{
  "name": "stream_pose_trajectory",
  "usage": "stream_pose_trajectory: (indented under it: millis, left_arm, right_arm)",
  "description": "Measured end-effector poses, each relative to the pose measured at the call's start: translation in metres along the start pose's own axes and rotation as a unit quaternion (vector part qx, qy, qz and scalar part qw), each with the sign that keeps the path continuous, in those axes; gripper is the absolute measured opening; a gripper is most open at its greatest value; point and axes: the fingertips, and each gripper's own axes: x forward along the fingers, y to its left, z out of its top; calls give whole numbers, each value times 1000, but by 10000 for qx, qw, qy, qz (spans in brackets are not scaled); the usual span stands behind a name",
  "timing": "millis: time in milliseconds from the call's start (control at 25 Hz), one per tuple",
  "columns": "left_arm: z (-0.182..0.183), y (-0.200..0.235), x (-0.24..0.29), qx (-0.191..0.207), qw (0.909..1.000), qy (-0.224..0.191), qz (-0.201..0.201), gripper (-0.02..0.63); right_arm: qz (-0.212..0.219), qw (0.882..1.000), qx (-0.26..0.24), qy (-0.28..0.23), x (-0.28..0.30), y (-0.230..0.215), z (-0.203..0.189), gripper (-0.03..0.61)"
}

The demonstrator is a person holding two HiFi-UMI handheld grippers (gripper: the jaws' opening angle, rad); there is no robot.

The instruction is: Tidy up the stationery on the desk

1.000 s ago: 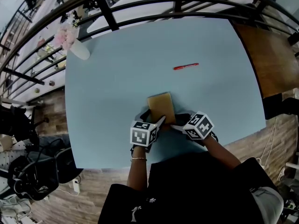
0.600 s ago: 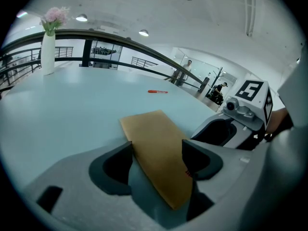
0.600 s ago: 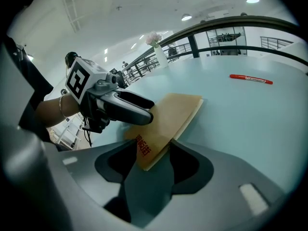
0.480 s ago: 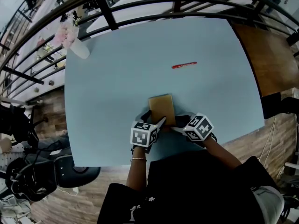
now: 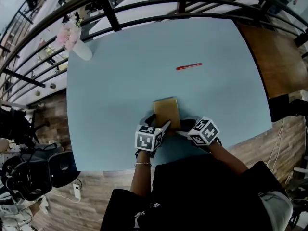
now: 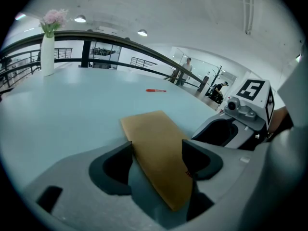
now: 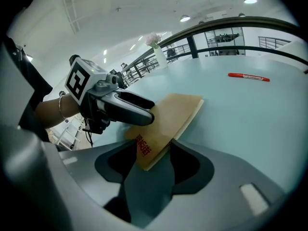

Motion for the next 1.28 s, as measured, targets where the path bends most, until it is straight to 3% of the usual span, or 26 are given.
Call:
stream_pose_trajectory:
  millis: [480,720,1120,1280]
  left_arm:
    - [-5,-4,-2,-108,9999,-62,-35,322]
    - [12,3,-15,-146,9984,-524,178,299]
    - [52,-4,-58,-376,9846,-1642,461,99]
    - [65,-15,-65,-259,9800,-1872,628,-3]
  right_arm:
    - [63,10000,-26,-39,-1,4,-6,247]
    - [66,9981,73,-601,-17,1,14,239]
    - [-142,9778,146,-2086,-67,-7,65,103]
    - [-195,9663,220,-2556,-91,-14,73,37]
